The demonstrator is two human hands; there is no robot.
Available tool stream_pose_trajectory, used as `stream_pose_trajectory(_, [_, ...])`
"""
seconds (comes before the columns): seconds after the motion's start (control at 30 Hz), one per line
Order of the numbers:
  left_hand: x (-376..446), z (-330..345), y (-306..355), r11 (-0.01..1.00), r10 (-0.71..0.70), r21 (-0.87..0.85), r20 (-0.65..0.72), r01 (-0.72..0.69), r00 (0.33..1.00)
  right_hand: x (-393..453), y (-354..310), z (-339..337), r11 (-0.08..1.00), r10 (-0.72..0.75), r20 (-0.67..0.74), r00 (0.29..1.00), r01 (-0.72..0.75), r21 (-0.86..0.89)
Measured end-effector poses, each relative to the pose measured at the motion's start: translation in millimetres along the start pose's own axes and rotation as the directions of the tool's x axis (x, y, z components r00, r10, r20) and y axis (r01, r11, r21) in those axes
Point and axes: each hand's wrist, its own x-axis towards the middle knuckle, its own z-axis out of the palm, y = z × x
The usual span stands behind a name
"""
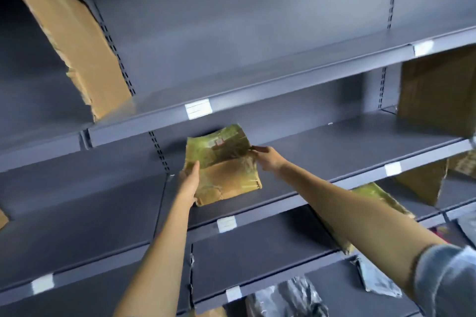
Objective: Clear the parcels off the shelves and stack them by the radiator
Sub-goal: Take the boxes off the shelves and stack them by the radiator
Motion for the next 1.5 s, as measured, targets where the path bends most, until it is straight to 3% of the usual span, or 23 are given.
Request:
stream_pose_trajectory(0.1, [-4, 29, 4, 0.995, -0.006, -0.102, 0.018, 0.008, 1.000, -14, 9, -22, 0.999, -0.002, -0.078, 0.997, 0.006, 0.041])
stream_pose_trajectory(0.33, [-57, 112, 9, 0.995, 0.058, -0.086, 0.170, -0.044, 0.984, -60, 32, -117, 0.969, 0.154, -0.340, 0.928, -0.075, 0.235])
stream_pose_trajectory(0.6, [-179, 260, 19, 0.978, 0.204, -0.059, 0.453, -0.199, 0.868, -168, 90, -272, 0.927, 0.326, -0.489, 0.809, -0.174, 0.331])
stream_pose_trajectory(0.7, [-255, 353, 16, 0.969, 0.222, -0.044, 0.586, -0.243, 0.780, -244, 123, -356, 0.912, 0.382, -0.584, 0.716, -0.191, 0.362])
stream_pose_trajectory(0.83, [-381, 480, -6, 0.966, 0.141, 0.017, 0.800, -0.257, 0.583, -379, 168, -463, 0.881, 0.435, -0.690, 0.579, -0.117, 0.458])
stream_pose_trajectory(1.0, [-547, 600, -50, 0.962, -0.046, 0.119, 0.959, -0.247, 0.281, -545, 219, -546, 0.863, 0.504, -0.808, 0.306, -0.157, 0.480])
stream_pose_trajectory(1.13, [-646, 663, -82, 0.927, -0.184, 0.209, 0.977, -0.310, 0.108, -635, 265, -581, 0.823, 0.566, -0.820, 0.087, -0.122, 0.555])
stream_pose_trajectory(1.27, [-705, 719, -106, 0.883, -0.283, 0.264, 0.959, -0.387, 0.006, -680, 309, -614, 0.722, 0.686, -0.726, -0.051, -0.077, 0.688])
stream_pose_trajectory(1.5, [-730, 852, -98, 0.836, -0.387, 0.329, 0.921, -0.439, -0.046, -674, 383, -735, 0.608, 0.781, -0.615, -0.104, -0.098, 0.788])
